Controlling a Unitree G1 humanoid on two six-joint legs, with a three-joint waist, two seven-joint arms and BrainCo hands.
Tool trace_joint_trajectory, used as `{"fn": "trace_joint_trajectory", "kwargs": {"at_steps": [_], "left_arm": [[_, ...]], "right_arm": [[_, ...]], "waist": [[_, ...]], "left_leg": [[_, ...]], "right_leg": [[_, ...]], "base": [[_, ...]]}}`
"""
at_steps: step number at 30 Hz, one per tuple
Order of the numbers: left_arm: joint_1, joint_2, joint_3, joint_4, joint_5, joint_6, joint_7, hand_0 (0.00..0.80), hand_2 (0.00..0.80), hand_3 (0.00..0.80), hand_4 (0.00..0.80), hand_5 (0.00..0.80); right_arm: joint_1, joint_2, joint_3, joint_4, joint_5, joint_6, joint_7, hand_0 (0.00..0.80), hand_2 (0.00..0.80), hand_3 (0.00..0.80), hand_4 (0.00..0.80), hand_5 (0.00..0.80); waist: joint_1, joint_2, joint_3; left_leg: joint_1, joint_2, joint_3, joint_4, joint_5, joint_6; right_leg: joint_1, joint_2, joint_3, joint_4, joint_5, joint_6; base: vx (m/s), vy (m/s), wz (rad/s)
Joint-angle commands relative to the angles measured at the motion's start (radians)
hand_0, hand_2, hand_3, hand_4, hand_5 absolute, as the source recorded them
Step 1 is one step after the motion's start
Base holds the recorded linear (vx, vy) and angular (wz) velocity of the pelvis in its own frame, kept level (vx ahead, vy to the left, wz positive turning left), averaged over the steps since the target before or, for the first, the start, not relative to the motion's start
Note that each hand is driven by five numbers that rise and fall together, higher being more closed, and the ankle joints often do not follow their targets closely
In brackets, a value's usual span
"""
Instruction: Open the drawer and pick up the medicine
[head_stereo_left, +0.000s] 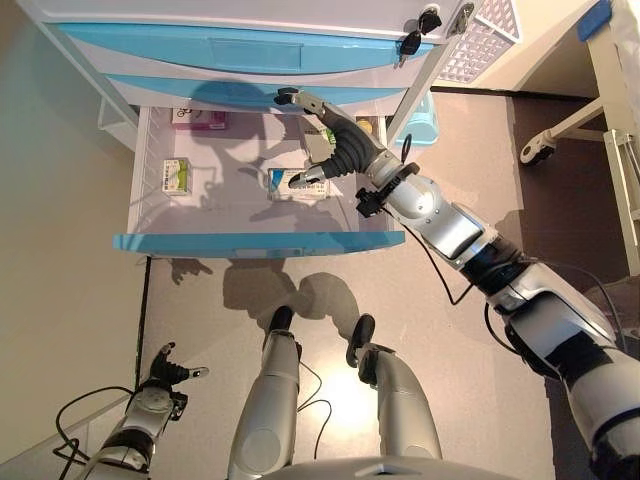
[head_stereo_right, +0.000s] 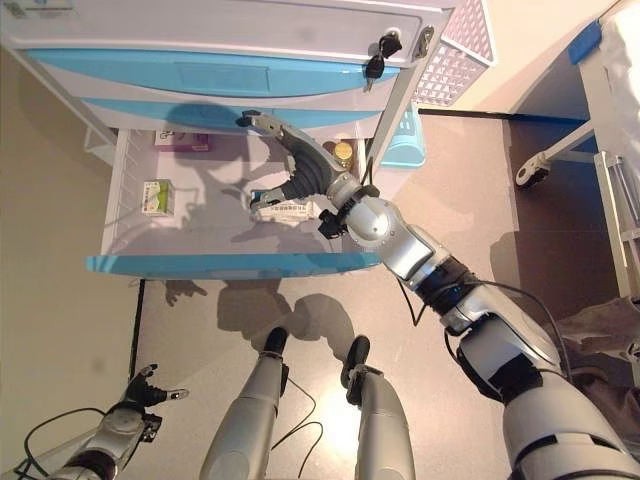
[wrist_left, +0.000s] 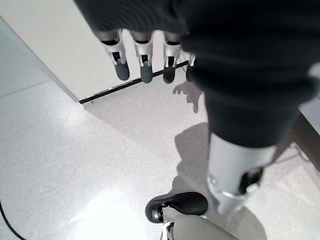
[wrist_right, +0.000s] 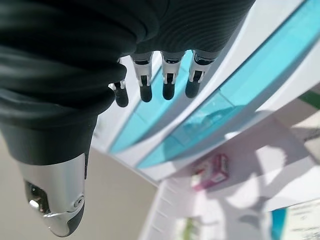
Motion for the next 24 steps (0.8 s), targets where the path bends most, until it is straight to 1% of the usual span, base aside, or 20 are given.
{"fn": "trace_joint_trajectory", "kwargs": {"at_steps": [1,8,14,23,24], "left_arm": [[0.004,0.047,-0.018,0.020,0.009,-0.012,0.020,0.000,0.000,0.000,0.000,0.000],[-0.024,0.055,-0.047,0.042,0.009,-0.008,0.024,0.000,0.000,0.000,0.000,0.000],[-0.037,0.047,-0.065,0.057,0.018,-0.003,0.027,0.000,0.000,0.000,0.000,0.000],[-0.046,0.044,-0.078,0.068,0.016,-0.002,0.030,0.000,0.000,0.000,0.000,0.000],[-0.047,0.043,-0.082,0.070,0.015,-0.001,0.028,0.000,0.000,0.000,0.000,0.000]], "right_arm": [[-0.068,0.018,0.020,0.024,-0.053,-0.009,-0.026,0.000,0.000,0.000,0.000,0.000],[-0.164,0.080,0.081,0.170,-0.140,0.018,-0.037,0.000,0.000,0.000,0.000,0.000],[-0.185,0.114,0.106,0.232,-0.178,0.030,-0.027,0.000,0.000,0.000,0.000,0.000],[-0.210,0.153,0.129,0.314,-0.220,0.043,-0.031,0.000,0.000,0.000,0.000,0.000],[-0.217,0.161,0.132,0.343,-0.226,0.047,-0.031,0.000,0.000,0.000,0.000,0.000]], "waist": [[0.028,-0.004,-0.005],[0.044,-0.009,0.007],[0.051,-0.009,0.012],[0.057,-0.005,0.024],[0.058,-0.004,0.026]], "left_leg": [[-0.031,-0.061,0.024,-0.033,0.053,0.080],[-0.030,-0.067,0.017,-0.040,0.057,0.080],[-0.029,-0.070,0.010,-0.044,0.060,0.080],[-0.023,-0.072,0.008,-0.048,0.062,0.079],[-0.021,-0.072,0.008,-0.051,0.063,0.080]], "right_leg": [[0.033,0.001,-0.005,0.033,-0.031,0.053],[0.034,-0.002,-0.011,0.034,-0.030,0.054],[0.038,-0.006,-0.018,0.038,-0.033,0.052],[0.043,-0.005,-0.017,0.036,-0.032,0.052],[0.044,-0.005,-0.017,0.036,-0.032,0.052]], "base": [[0.000,0.000,0.00],[0.001,-0.002,0.00],[0.012,-0.012,0.06],[0.000,0.000,0.00],[0.000,0.000,0.00]]}}
